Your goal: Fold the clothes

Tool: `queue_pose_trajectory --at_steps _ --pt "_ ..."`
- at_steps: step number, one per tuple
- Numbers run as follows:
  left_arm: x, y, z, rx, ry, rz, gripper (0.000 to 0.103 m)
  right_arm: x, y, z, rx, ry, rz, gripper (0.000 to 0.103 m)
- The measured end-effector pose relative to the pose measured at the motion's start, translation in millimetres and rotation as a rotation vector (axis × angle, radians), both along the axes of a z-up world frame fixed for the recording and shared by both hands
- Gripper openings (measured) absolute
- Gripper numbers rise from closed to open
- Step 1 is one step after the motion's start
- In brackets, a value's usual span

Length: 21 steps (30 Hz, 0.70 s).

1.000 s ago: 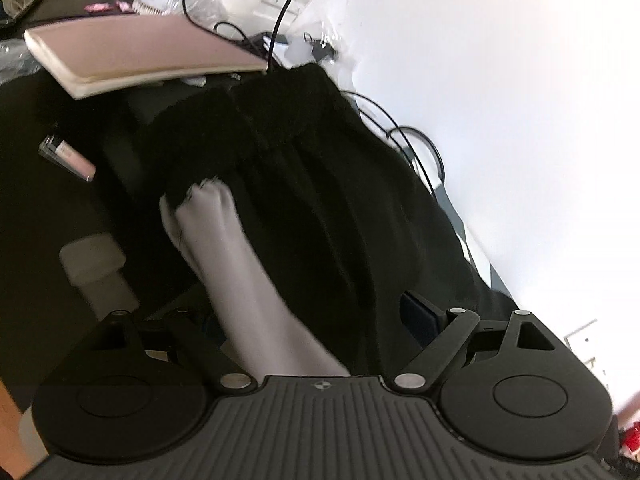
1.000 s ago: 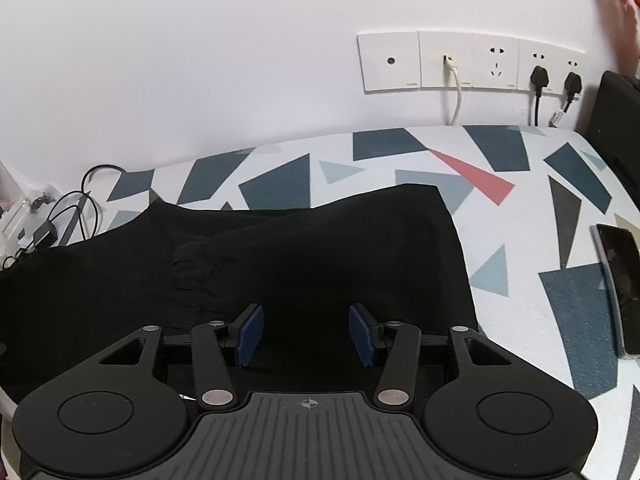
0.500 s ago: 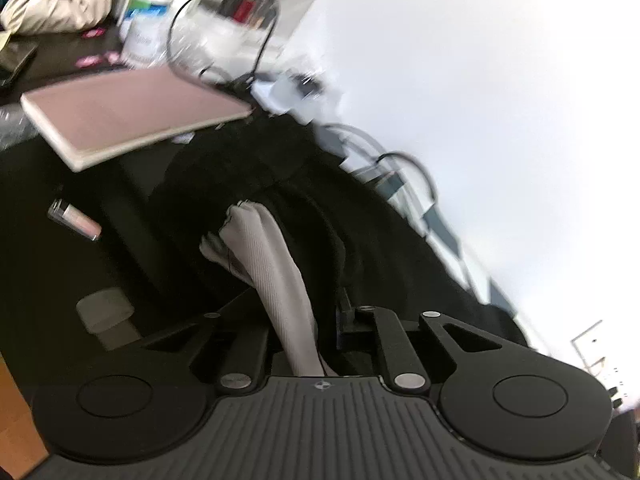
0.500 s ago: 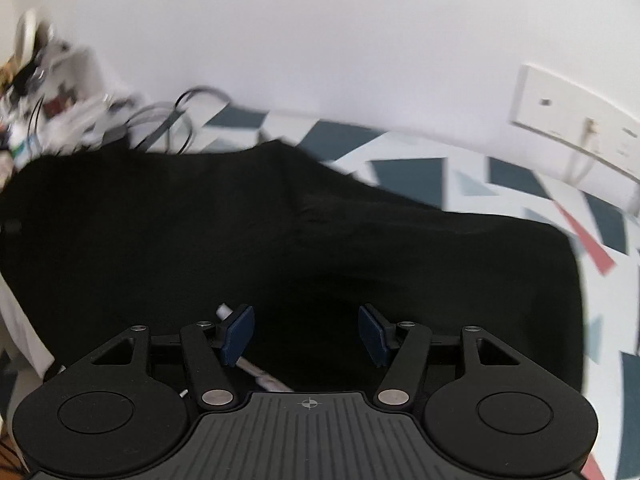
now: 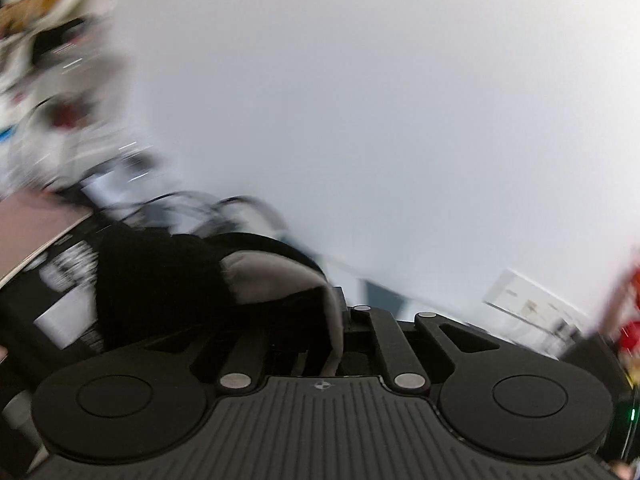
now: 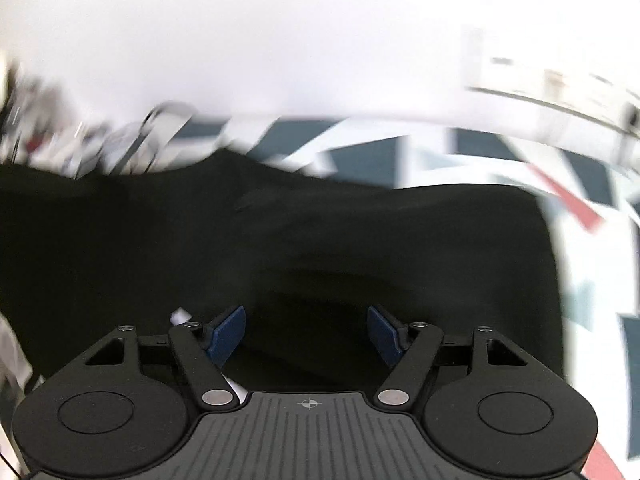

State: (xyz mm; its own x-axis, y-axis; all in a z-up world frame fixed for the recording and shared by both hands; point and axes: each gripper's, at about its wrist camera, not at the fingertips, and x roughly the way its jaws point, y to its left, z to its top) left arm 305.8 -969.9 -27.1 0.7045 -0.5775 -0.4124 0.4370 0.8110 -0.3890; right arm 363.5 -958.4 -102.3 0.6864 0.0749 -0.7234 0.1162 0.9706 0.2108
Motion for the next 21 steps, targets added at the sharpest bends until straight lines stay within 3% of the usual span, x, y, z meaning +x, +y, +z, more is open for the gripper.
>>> queue_pose_trajectory --at_steps 6,11,16,19,21 --pt "-43 -113 5 0.12 -0.138 -0.344 0.009 -49 -97 12 0.037 -0.04 -0.223 0.065" --pt "-87 -215 -50 0.295 -0.11 -0.666 0.009 -85 -143 5 0.056 -0.039 -0.329 0.065" --pt "-118 -269 -113 0.535 -0.124 -0.803 0.014 -112 -156 -7 0.075 -0.014 -0.358 0.065" --pt "-128 -274 -122 0.603 -0.151 -0.847 0.03 -109 -154 -6 0.082 -0.015 -0.337 0.065" --pt "-134 -270 -114 0.614 -0.155 -0.888 0.052 -106 -152 -4 0.086 -0.019 -0.318 0.065"
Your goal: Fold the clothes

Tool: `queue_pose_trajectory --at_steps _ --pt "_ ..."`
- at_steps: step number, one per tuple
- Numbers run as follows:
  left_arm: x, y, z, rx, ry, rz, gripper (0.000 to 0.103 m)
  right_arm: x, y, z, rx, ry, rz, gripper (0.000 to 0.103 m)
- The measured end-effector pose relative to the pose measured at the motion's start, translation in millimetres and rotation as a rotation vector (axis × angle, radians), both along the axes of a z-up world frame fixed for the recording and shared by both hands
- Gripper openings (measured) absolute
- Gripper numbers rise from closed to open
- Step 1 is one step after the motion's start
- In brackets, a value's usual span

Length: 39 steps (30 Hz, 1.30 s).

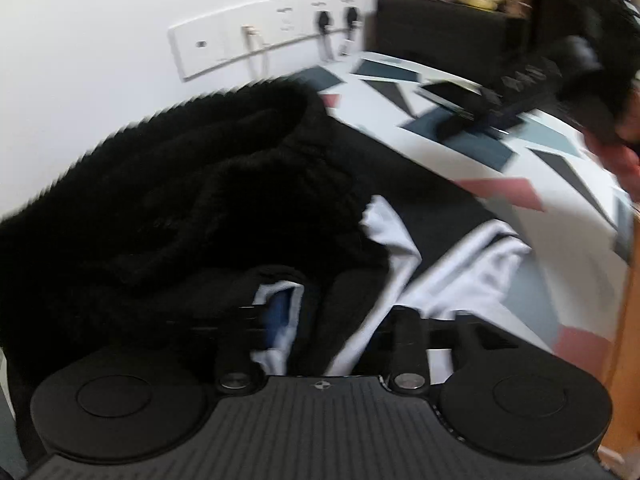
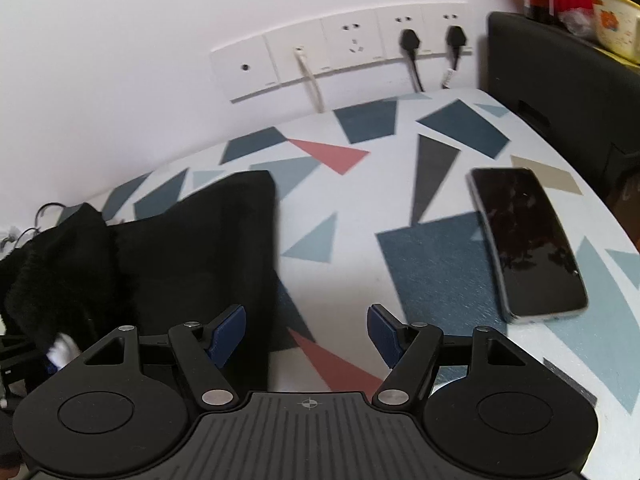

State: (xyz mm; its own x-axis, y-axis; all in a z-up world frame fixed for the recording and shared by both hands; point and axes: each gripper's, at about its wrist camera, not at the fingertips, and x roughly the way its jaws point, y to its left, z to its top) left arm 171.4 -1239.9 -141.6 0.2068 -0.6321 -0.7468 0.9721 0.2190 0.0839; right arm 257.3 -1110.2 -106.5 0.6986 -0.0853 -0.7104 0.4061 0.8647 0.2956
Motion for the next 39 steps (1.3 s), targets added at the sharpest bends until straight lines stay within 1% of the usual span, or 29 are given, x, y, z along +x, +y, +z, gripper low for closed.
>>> queue_pose_trajectory --at_steps 1,4,6,8,9,11,12,13,15,17,18,19,20,22,24,25,26,27,28,29,30,31,33,34,35,36,37,38,39 --pt "-3 5 6 -0.001 0.009 -0.018 0.054 3 2 3 0.001 -0.007 0.013 0.065" --pt "-6 32 31 -0.047 -0.012 -0.037 0.06 18 14 23 -0.002 -0.066 0.089 0.065" --pt "-4 55 46 -0.076 0.001 -0.007 0.063 32 29 38 -0.003 -0.11 0.165 0.066" --pt "-2 77 62 -0.105 0.014 0.024 0.064 51 51 53 -0.014 -0.147 0.276 0.069" --pt "3 87 65 -0.112 0.013 0.062 0.066 61 65 59 -0.029 -0.157 0.337 0.071" --pt "12 104 67 -0.114 0.011 0.145 0.067 81 97 66 -0.081 -0.16 0.462 0.074" --pt "18 111 62 -0.097 0.015 0.187 0.067 89 113 66 -0.118 -0.152 0.52 0.075" --pt "24 118 58 -0.08 0.019 0.229 0.066 98 129 66 -0.158 -0.138 0.577 0.075" --pt "27 128 47 -0.05 0.016 0.264 0.066 111 151 57 -0.232 -0.074 0.646 0.073" --pt "22 134 41 -0.029 -0.03 0.254 0.066 122 168 47 -0.297 -0.003 0.696 0.061" --pt "18 133 37 -0.014 -0.059 0.242 0.066 125 171 44 -0.306 0.02 0.7 0.035" --pt "16 133 35 -0.004 -0.077 0.235 0.066 123 164 45 -0.268 0.014 0.66 0.017" --pt "14 134 34 0.006 -0.094 0.228 0.066 121 157 46 -0.229 0.008 0.62 0.015" --pt "18 141 36 0.001 -0.075 0.236 0.066 115 140 50 -0.137 -0.012 0.523 0.012" --pt "24 145 36 -0.004 -0.042 0.248 0.066 100 108 55 0.008 -0.054 0.355 0.01" --pt "26 140 34 -0.002 -0.027 0.248 0.066 90 91 51 0.072 -0.061 0.272 0.008" --pt "28 141 33 -0.001 -0.015 0.244 0.066 83 73 43 0.128 -0.049 0.2 0.007" --pt "29 143 32 0.001 -0.003 0.24 0.066 78 60 31 0.169 -0.016 0.145 0.008" --pt "30 144 31 0.004 0.003 0.231 0.066 73 48 20 0.196 0.021 0.094 0.012" --pt "30 144 30 0.004 0.005 0.226 0.066 70 43 11 0.191 0.065 0.053 0.016" --pt "31 143 30 0.004 0.007 0.221 0.066 66 37 1 0.187 0.109 0.012 0.029" --pt "31 143 29 0.004 0.009 0.215 0.066 62 34 -4 0.177 0.133 -0.021 0.036" --pt "32 143 29 0.003 0.015 0.211 0.066 51 36 5 0.135 0.095 -0.047 0.038" --pt "33 143 28 0.002 0.02 0.21 0.066 45 39 13 0.11 0.072 -0.055 0.043" --pt "33 143 28 0.001 0.022 0.21 0.066 40 42 22 0.086 0.045 -0.06 0.045" --pt "33 143 27 -0.001 0.023 0.209 0.066 34 45 32 0.064 0.008 -0.058 0.046" --pt "33 144 27 -0.003 0.023 0.207 0.066 29 49 42 0.041 -0.024 -0.056 0.052" --pt "33 144 26 -0.005 0.023 0.206 0.066 25 51 51 0.024 -0.05 -0.047 0.055" --pt "32 144 26 -0.007 0.024 0.206 0.066 26 50 59 0.028 -0.08 -0.019 0.057"
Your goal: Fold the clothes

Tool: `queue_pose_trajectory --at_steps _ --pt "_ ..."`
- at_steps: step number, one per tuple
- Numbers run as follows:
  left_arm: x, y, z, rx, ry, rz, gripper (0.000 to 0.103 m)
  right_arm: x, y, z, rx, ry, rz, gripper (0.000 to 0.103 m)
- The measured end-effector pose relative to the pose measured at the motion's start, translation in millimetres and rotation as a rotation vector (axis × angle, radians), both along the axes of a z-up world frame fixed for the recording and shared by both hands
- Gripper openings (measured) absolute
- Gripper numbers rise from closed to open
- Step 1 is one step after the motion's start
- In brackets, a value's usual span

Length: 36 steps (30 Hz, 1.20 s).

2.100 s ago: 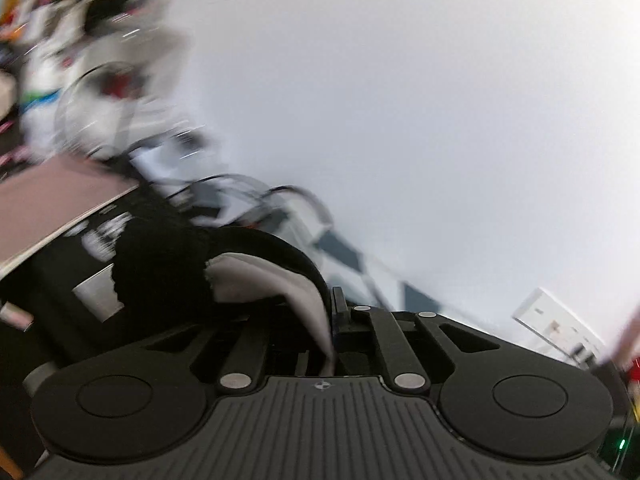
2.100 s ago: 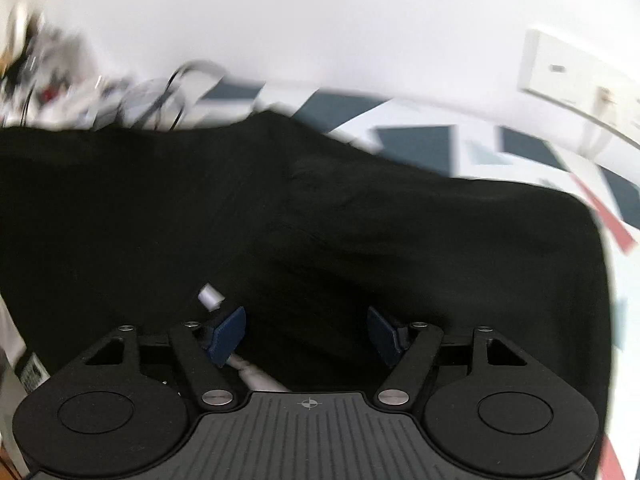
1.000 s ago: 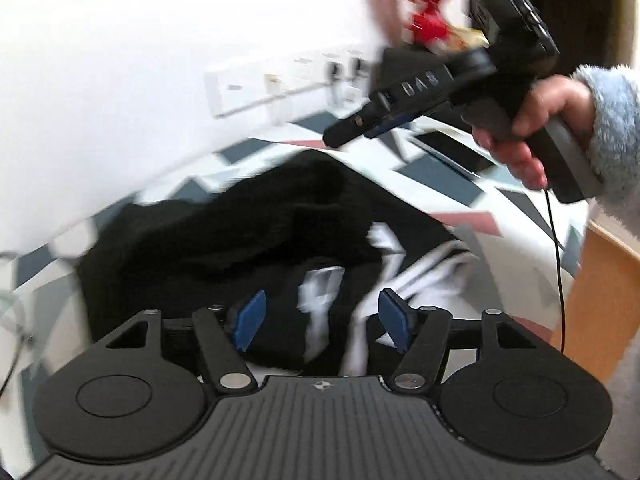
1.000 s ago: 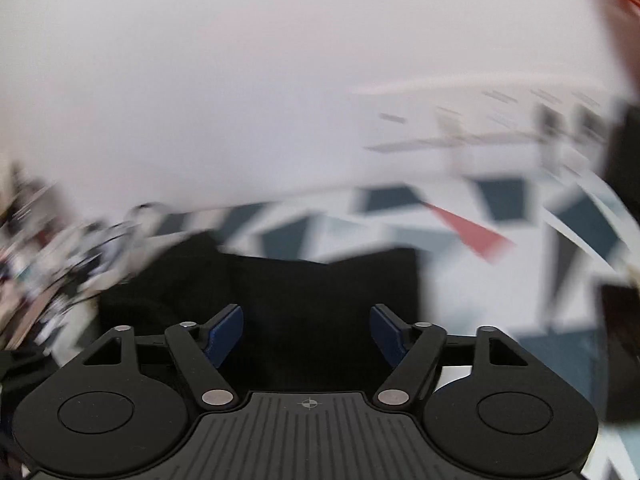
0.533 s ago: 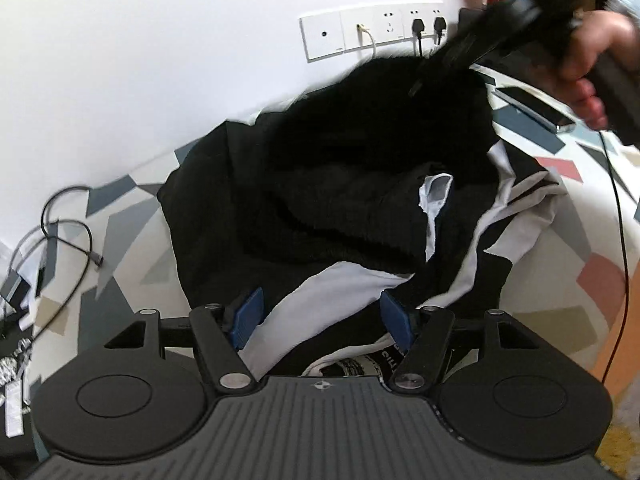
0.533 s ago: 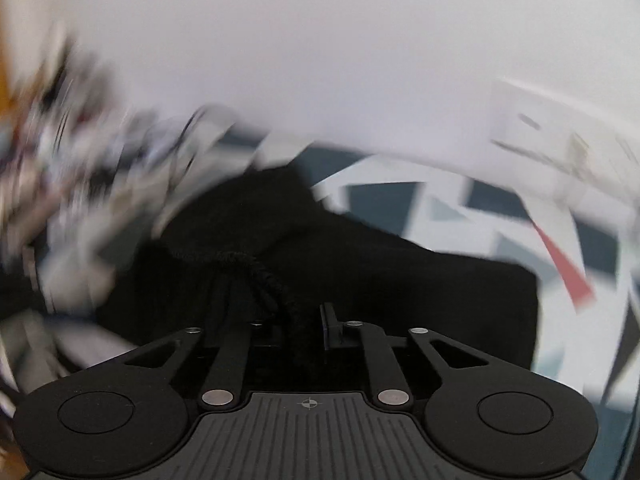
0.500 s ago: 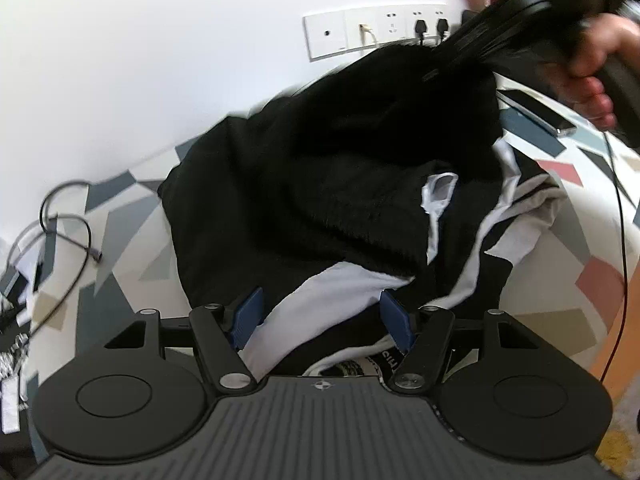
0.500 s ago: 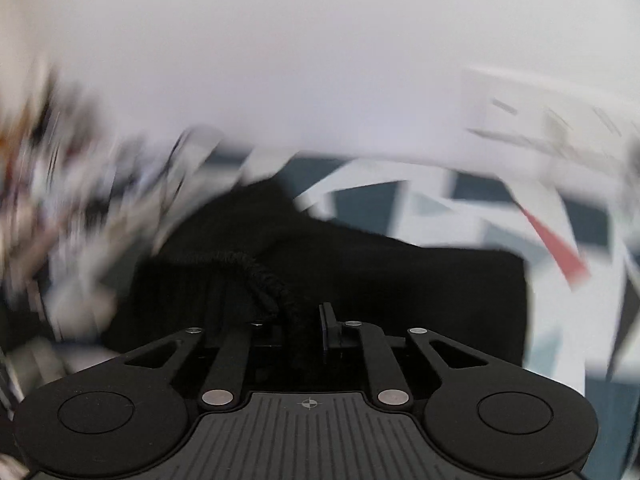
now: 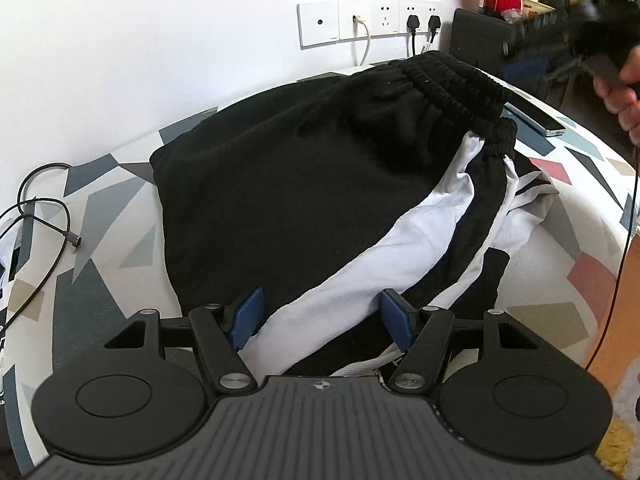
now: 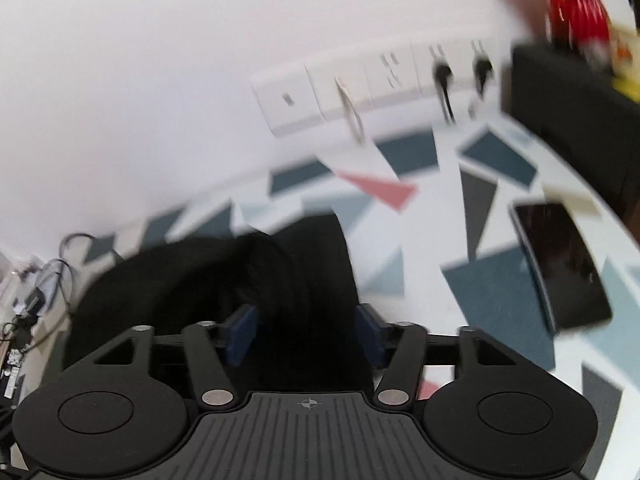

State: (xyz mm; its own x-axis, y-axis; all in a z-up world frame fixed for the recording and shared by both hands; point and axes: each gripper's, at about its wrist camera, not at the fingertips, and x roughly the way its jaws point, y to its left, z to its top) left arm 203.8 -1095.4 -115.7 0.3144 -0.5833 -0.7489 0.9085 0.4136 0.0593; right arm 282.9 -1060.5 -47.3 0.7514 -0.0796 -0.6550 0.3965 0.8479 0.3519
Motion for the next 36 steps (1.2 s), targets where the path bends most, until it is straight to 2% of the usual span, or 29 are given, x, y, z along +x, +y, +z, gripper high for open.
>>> queue_pose_trajectory --at_steps 3,6,10,12,14,15,17,20,22,24,25,26,29,30,31,32,33,35,36 --pt "1 1 -1 -0.004 0.002 -0.001 0.066 17 5 5 0.073 -0.041 0.124 0.074" --pt "1 2 -1 -0.006 -0.002 -0.008 0.066 37 14 -7 0.067 0.04 0.172 0.074" --pt "0 7 3 -0.011 -0.021 -0.034 0.066 41 21 -20 0.223 0.081 0.209 0.073" --pt "0 9 7 -0.013 -0.035 -0.052 0.067 38 28 -20 0.222 0.085 0.236 0.073" --pt "1 11 9 -0.009 -0.037 -0.068 0.067 43 33 -23 0.212 0.111 0.253 0.05" --pt "2 11 9 -0.006 -0.037 -0.077 0.067 46 34 -25 0.217 0.129 0.255 0.017" --pt "2 11 9 0.003 -0.038 -0.099 0.067 45 29 -20 0.234 0.11 0.226 0.013" --pt "2 11 11 0.003 -0.03 -0.128 0.067 16 7 0 0.348 -0.029 0.171 0.012" --pt "3 13 12 -0.018 -0.004 -0.149 0.067 -5 -9 1 0.408 -0.025 0.143 0.012" --pt "4 13 12 -0.022 0.019 -0.165 0.067 -14 -14 -15 0.387 0.063 0.12 0.012" --pt "4 12 12 -0.022 0.029 -0.174 0.068 -18 -15 -25 0.367 0.113 0.109 0.012" --pt "4 10 12 -0.018 0.036 -0.186 0.073 -16 -10 -37 0.332 0.165 0.102 0.013" --pt "3 5 11 0.005 0.042 -0.224 0.078 -11 0 -63 0.254 0.259 0.081 0.025" --pt "4 4 12 0.011 0.047 -0.231 0.078 -9 3 -62 0.222 0.27 0.074 0.034" --pt "5 3 14 0.017 0.053 -0.236 0.078 -8 6 -57 0.187 0.284 0.065 0.048" --pt "8 4 17 0.006 0.07 -0.232 0.078 -8 8 -51 0.145 0.288 0.058 0.055" --pt "11 5 20 -0.006 0.087 -0.228 0.078 -8 10 -41 0.091 0.271 0.055 0.06" --pt "19 10 29 -0.056 0.121 -0.195 0.078 -8 14 -22 -0.016 0.234 0.048 0.061" --pt "23 11 32 -0.082 0.137 -0.174 0.078 -5 13 -13 -0.056 0.201 0.044 0.066"
